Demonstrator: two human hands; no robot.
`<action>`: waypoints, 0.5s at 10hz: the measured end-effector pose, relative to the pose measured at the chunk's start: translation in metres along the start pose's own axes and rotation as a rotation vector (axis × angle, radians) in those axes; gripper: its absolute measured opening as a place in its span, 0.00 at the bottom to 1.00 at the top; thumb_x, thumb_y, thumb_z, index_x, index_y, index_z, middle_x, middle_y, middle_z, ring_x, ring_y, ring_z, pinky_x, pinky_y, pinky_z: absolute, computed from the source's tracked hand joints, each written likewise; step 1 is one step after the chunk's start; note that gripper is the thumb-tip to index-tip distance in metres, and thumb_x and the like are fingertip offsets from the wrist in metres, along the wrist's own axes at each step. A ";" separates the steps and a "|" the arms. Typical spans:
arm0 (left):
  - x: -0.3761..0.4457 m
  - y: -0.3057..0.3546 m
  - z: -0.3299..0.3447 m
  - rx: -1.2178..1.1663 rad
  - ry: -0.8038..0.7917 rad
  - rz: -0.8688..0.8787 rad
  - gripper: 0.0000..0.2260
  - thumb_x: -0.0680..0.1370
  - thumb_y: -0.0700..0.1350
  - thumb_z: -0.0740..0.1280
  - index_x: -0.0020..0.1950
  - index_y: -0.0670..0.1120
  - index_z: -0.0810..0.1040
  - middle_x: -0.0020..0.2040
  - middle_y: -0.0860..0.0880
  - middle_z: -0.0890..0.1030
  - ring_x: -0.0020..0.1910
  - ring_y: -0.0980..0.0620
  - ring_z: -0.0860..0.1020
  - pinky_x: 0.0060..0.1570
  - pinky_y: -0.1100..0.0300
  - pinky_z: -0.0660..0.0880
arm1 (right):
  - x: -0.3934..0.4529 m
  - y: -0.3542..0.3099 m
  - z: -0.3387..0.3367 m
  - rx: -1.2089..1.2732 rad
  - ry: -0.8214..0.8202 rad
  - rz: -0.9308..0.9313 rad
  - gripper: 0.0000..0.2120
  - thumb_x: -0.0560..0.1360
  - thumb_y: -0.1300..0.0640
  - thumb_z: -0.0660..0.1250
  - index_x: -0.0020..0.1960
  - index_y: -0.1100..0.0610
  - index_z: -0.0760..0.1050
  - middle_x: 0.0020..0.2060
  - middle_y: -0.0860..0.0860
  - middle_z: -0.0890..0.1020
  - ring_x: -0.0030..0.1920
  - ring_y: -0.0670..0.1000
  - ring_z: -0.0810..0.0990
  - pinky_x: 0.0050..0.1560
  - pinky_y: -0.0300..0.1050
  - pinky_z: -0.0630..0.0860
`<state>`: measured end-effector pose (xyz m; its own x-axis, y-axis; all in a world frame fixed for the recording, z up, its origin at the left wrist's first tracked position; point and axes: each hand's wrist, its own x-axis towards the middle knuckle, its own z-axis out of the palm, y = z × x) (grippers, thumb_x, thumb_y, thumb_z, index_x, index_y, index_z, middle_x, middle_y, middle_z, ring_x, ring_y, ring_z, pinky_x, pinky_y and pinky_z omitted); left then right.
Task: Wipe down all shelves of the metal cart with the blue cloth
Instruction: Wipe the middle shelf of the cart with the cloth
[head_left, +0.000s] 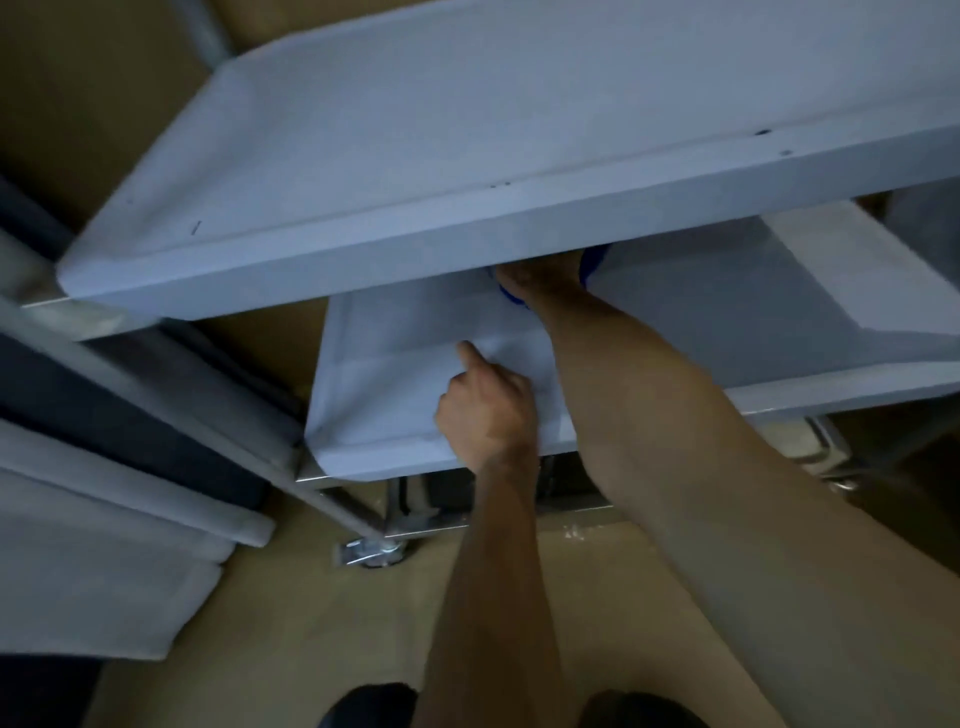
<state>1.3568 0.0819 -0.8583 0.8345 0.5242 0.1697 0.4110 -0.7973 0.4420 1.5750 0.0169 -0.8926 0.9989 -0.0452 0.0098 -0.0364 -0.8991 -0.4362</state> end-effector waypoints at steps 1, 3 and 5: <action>0.003 0.001 -0.002 0.034 -0.071 0.007 0.09 0.81 0.43 0.55 0.60 0.43 0.67 0.41 0.43 0.74 0.39 0.43 0.70 0.41 0.54 0.65 | -0.012 -0.049 0.019 0.101 -0.089 -0.109 0.34 0.77 0.39 0.57 0.77 0.56 0.63 0.76 0.58 0.65 0.76 0.63 0.60 0.75 0.58 0.56; -0.004 -0.003 -0.001 -0.119 0.029 0.028 0.09 0.76 0.45 0.56 0.54 0.47 0.68 0.34 0.47 0.77 0.31 0.46 0.76 0.37 0.53 0.76 | -0.083 -0.055 -0.036 0.072 -0.149 -0.355 0.22 0.78 0.46 0.63 0.68 0.55 0.72 0.67 0.55 0.75 0.69 0.60 0.71 0.67 0.54 0.67; -0.011 -0.014 -0.031 -0.127 0.055 0.070 0.08 0.79 0.46 0.60 0.53 0.43 0.73 0.37 0.41 0.78 0.38 0.39 0.78 0.37 0.54 0.68 | -0.151 -0.010 -0.050 -0.102 -0.155 -0.225 0.23 0.80 0.41 0.55 0.71 0.49 0.67 0.70 0.57 0.70 0.71 0.59 0.65 0.70 0.58 0.60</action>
<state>1.3307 0.0968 -0.8387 0.8367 0.4869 0.2505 0.2995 -0.7900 0.5350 1.4227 0.0113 -0.8445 0.9745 0.2199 -0.0451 0.1912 -0.9185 -0.3462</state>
